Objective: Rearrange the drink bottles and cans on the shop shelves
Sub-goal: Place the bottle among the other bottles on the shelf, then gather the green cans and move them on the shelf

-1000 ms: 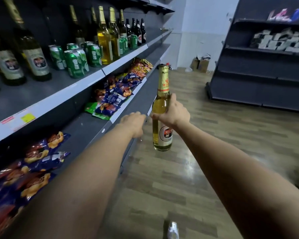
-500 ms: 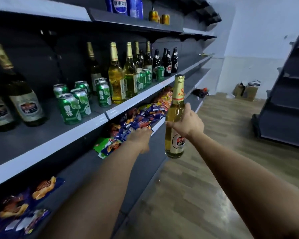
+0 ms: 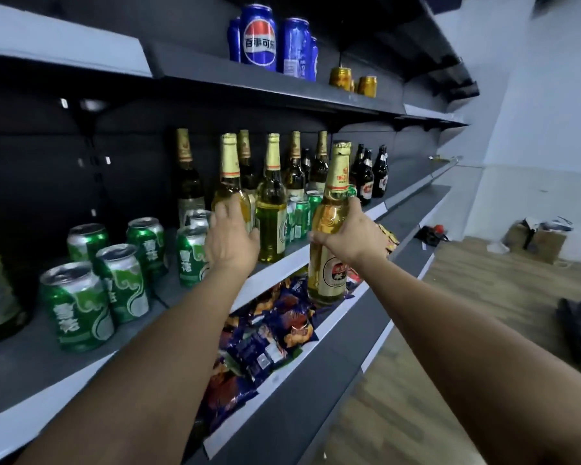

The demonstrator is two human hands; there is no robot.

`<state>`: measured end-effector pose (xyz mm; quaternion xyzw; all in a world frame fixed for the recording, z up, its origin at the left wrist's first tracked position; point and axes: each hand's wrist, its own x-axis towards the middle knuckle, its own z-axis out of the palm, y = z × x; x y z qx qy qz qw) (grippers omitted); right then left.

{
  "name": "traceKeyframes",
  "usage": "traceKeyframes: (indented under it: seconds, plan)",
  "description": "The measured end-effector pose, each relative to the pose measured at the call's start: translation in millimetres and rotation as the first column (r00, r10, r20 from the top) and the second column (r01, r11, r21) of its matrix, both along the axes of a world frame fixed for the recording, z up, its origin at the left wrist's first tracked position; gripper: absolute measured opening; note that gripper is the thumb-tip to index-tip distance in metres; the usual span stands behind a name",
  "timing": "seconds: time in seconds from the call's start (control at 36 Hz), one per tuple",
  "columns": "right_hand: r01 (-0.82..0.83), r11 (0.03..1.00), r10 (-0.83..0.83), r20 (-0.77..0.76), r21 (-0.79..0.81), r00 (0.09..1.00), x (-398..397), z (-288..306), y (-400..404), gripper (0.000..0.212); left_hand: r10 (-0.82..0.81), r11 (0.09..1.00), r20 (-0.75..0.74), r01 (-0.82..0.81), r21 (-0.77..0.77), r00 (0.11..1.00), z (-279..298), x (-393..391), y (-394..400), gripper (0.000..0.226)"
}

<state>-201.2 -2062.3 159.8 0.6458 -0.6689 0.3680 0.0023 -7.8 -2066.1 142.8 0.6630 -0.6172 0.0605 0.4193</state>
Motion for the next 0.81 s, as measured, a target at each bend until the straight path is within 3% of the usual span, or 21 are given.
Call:
traceKeyframes:
  seconds: [0.17, 0.33, 0.5, 0.64, 0.81]
  plan:
    - [-0.05, 0.999, 0.051, 0.081, -0.007, 0.995, -9, 11, -70, 0.073, -0.187, 0.982, 0.168, 0.19, 0.0, 0.968, 4, -41, -44, 0.041]
    - [-0.035, 0.999, 0.041, 0.179, -0.036, 0.983, -38, 22, -129, 0.078, -0.275, 0.958, 0.259, 0.242, 0.153, 0.926, -9, -89, -95, 0.053]
    - [-0.059, 0.996, 0.069, 0.17, -0.066, 0.983, -85, 29, -194, 0.08, -0.17, 0.979, 0.36, 0.114, 0.171, 0.917, -7, -124, -153, 0.063]
    - [-0.144, 0.987, 0.153, 0.145, -0.07, 0.978, -123, 31, -248, 0.079, 0.041, 0.984, 0.363, -0.101, 0.149, 0.931, -2, -145, -201, 0.058]
    - [-0.297, 0.954, 0.298, 0.163, -0.035, 0.94, -150, 29, -306, 0.087, 0.162, 0.951, 0.404, -0.252, 0.179, 0.9, 3, -171, -237, 0.059]
